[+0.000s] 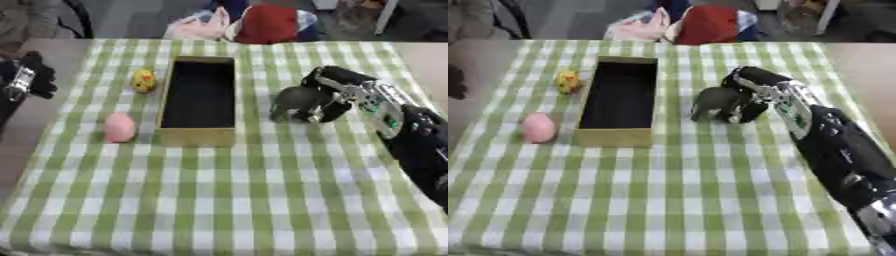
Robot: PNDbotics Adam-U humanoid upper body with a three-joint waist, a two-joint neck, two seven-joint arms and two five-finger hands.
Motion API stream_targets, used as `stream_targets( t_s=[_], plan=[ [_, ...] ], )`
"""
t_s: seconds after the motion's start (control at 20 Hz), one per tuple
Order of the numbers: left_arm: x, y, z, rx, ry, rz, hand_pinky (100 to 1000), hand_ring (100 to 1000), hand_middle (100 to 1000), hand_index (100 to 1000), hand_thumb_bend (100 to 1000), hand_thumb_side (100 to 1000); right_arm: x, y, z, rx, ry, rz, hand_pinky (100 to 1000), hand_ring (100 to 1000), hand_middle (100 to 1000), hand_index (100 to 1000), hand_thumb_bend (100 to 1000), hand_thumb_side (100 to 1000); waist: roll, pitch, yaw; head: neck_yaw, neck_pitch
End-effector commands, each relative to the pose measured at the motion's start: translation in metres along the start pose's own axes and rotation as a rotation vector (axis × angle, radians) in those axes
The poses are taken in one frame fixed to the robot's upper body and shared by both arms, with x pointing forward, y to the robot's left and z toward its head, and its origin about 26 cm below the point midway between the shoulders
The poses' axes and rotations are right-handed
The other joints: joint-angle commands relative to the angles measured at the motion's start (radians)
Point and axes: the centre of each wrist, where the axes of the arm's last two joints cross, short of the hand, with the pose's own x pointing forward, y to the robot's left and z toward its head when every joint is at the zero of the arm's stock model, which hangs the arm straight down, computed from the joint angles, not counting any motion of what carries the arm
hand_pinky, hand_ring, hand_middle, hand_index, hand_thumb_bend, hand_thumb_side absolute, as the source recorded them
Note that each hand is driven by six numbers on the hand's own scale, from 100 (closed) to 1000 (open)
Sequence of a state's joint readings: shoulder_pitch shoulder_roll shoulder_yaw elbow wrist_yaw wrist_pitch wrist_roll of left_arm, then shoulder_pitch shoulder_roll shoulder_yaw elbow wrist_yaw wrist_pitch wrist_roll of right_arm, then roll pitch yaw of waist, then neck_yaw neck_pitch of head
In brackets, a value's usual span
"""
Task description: Pick up objects on the table and place them in the box.
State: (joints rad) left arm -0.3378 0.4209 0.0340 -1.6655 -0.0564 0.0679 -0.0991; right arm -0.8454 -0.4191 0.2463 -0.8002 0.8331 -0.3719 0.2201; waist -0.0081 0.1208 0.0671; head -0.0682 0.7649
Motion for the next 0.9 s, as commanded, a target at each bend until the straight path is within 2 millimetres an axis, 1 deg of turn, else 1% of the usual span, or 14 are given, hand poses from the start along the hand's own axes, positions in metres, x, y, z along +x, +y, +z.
stream_targets(
  t_s=[0.05, 0.1, 0.25, 0.35, 0.65, 0.9],
  plan=[
    [0.011, 0.005, -0.004, 0.002, -0.037, -0.013, 583, 570, 537, 623, 276, 808, -0.002, -0.019, 0.001, -0.091, 0.011, 0.039, 366, 399, 307, 496, 331, 102, 0.003, -0.012, 0.0, -0.002, 0.005],
    [0.011, 0.005, -0.004, 0.002, -0.037, -0.013, 583, 570, 537, 623, 276, 808, -0.002, -0.02, 0.001, -0.112, 0.011, 0.043, 357, 389, 274, 468, 296, 100, 0.003, -0.012, -0.001, -0.002, 0.005],
    [0.011, 0.005, -0.004, 0.001, -0.037, -0.012, 583, 571, 537, 623, 276, 807, 0.0, -0.025, 0.001, -0.155, -0.001, 0.033, 349, 384, 266, 463, 278, 100, 0.003, -0.013, -0.002, -0.002, 0.005],
    [0.011, 0.005, -0.004, 0.001, -0.037, -0.013, 583, 571, 537, 623, 276, 808, 0.003, -0.034, 0.001, -0.174, -0.025, 0.033, 350, 385, 266, 465, 265, 100, 0.002, -0.014, -0.004, -0.003, 0.005],
    [0.011, 0.005, -0.004, -0.005, -0.037, -0.016, 584, 572, 538, 624, 274, 809, 0.018, -0.071, 0.003, -0.218, -0.112, 0.023, 348, 385, 262, 465, 246, 100, -0.004, -0.017, -0.009, -0.003, 0.005],
    [0.012, 0.003, -0.005, -0.022, -0.041, -0.017, 585, 573, 538, 624, 272, 811, 0.037, -0.101, 0.0, -0.247, -0.185, 0.005, 358, 389, 264, 469, 249, 100, -0.011, -0.022, -0.004, -0.009, 0.002]
  ],
)
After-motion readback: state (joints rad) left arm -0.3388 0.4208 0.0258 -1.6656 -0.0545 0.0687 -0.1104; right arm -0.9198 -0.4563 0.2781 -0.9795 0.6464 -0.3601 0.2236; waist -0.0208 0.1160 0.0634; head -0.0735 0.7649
